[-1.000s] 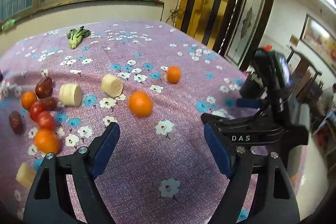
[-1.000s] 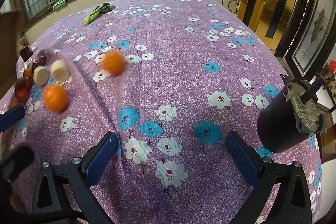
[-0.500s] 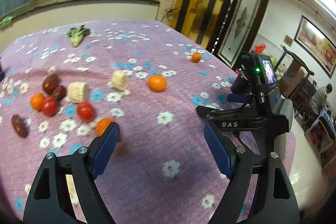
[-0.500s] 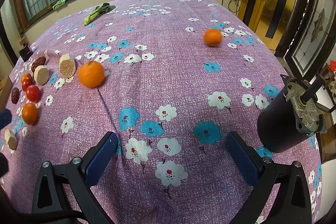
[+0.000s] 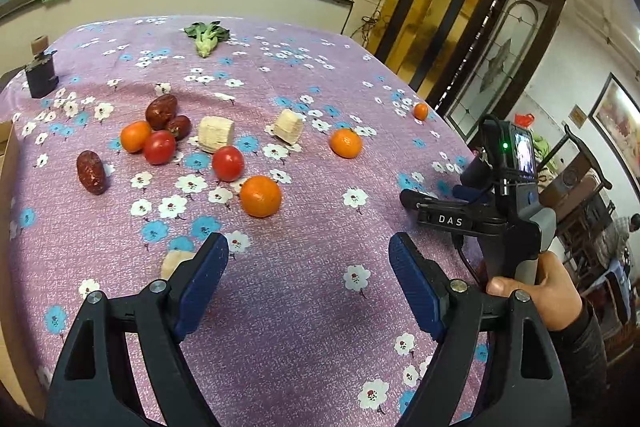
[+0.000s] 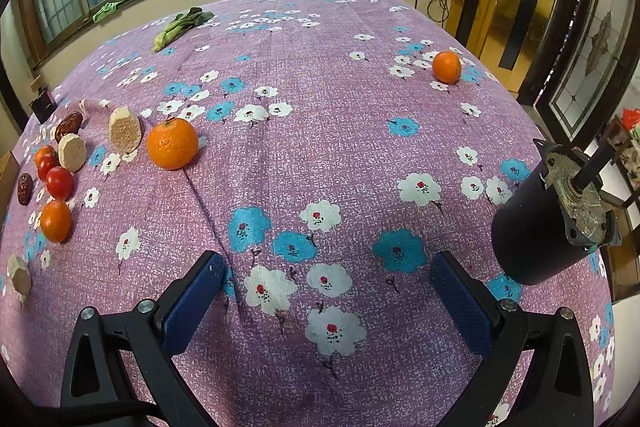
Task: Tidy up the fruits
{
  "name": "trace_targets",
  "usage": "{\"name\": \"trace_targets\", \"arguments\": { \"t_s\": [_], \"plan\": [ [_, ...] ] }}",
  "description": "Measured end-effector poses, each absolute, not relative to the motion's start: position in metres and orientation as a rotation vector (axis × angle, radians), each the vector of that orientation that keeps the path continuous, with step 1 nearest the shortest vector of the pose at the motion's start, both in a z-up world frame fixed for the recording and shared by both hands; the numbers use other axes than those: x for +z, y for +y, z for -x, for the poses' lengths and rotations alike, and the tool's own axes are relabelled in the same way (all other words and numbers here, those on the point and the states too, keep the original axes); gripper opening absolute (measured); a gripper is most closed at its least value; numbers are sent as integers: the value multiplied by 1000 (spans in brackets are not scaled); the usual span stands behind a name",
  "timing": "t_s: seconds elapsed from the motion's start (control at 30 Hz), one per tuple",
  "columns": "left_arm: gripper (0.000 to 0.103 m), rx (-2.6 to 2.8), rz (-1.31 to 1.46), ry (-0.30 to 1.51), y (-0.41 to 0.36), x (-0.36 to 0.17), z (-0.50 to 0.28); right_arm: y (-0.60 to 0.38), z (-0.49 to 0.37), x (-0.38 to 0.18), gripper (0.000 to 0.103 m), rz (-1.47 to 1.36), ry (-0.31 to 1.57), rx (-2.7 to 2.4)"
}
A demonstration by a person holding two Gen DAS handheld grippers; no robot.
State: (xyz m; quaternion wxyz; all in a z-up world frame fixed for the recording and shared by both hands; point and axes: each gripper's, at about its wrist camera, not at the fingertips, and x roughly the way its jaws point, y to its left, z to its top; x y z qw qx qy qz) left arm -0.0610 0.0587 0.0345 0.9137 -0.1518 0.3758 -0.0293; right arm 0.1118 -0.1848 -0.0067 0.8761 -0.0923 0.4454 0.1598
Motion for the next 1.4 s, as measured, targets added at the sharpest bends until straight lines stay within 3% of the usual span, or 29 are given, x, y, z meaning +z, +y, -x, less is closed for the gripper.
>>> {"name": "trace_targets", "arguments": {
  "t_s": [0.3, 0.4, 0.47, 0.73, 1.4],
  "plan": [
    [83, -33, 290, 749, 52, 45, 63, -177, -111, 1, 100, 193, 953, 372],
    [83, 3, 287, 736, 59, 50, 65, -206, -97, 28, 103, -161, 875, 511],
    [83, 29, 283, 737, 66, 52, 66, -210, -99, 33, 103, -298, 957, 626],
    [83, 109, 252, 733, 90, 54, 86, -183, -52, 102, 103, -61, 741, 645],
    [83, 168, 205, 746, 96, 51, 103, -132, -19, 90, 103, 274, 774, 518]
  ]
}}
